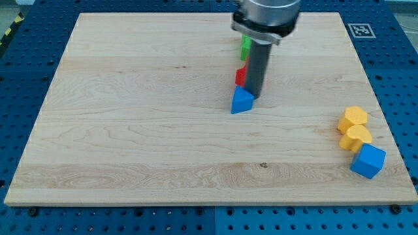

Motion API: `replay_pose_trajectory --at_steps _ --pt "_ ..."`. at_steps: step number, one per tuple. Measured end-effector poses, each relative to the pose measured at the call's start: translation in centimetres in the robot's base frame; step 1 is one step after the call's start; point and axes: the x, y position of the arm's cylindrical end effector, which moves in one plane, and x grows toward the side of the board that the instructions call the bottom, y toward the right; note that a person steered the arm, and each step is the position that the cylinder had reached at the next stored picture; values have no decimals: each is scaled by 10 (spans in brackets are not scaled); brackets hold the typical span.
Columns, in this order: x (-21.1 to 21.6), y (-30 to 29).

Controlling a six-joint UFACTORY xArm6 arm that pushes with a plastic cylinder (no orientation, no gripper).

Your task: Separate the blue triangle from red star

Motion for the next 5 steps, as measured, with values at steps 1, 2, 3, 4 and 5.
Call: replay_pose_trajectory --at_steps 1,2,3,4,5 --pt "3 -32" --pt "31 -40" --pt "62 -29" --pt "79 -13" --pt "97 1"
